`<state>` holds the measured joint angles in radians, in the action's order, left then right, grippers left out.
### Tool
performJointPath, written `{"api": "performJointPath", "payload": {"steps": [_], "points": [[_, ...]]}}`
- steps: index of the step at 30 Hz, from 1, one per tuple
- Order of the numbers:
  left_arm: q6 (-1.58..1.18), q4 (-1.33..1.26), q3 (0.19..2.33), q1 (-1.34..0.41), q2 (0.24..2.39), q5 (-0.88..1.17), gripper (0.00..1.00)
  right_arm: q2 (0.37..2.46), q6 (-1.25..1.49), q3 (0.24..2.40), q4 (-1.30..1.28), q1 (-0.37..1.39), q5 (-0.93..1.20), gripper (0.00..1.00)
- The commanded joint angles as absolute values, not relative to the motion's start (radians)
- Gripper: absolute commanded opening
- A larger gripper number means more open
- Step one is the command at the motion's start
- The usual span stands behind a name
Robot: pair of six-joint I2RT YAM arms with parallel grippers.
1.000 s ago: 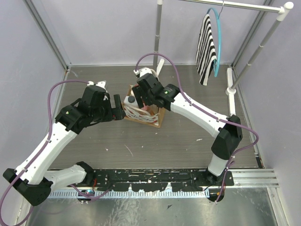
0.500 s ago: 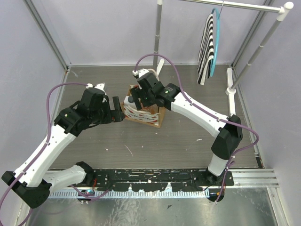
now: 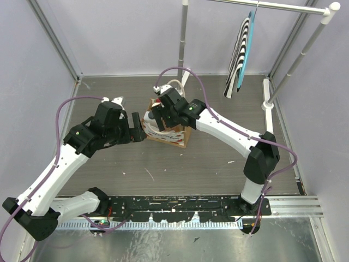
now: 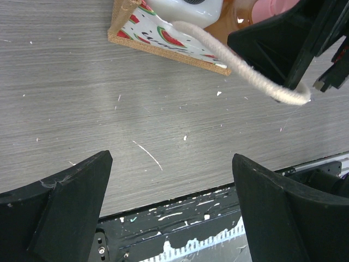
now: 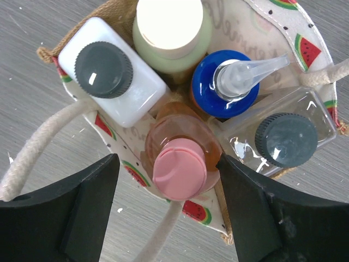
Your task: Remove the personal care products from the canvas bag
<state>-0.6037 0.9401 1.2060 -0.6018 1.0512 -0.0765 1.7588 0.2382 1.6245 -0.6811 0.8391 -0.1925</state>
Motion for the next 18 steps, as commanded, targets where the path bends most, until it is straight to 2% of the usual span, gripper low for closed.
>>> {"api": "performJointPath", "payload": {"steps": [1,7,10,14,18], "points": [[-0.596,0.925,1.186,-0.598,1.046,-0.055,0.99,1.808,0.249,1.615,-0.690,0.831,-0.180,0.79],[-0.588,0.926,1.186,-0.598,1.047,-0.054,0.99,1.840,0.250,1.628,-0.718,0.829,-0.194,0.72],[-0.586,0.925,1.186,-0.598,1.052,-0.050,0.99,1.851,0.248,1.639,-0.748,0.828,-0.210,0.73],[-0.586,0.919,1.179,-0.598,1.054,-0.043,0.99,1.860,0.240,1.629,-0.750,0.822,-0.240,0.80],[-0.587,0.917,1.175,-0.598,1.056,-0.041,0.99,1.861,0.238,1.622,-0.727,0.823,-0.251,0.80]]}}
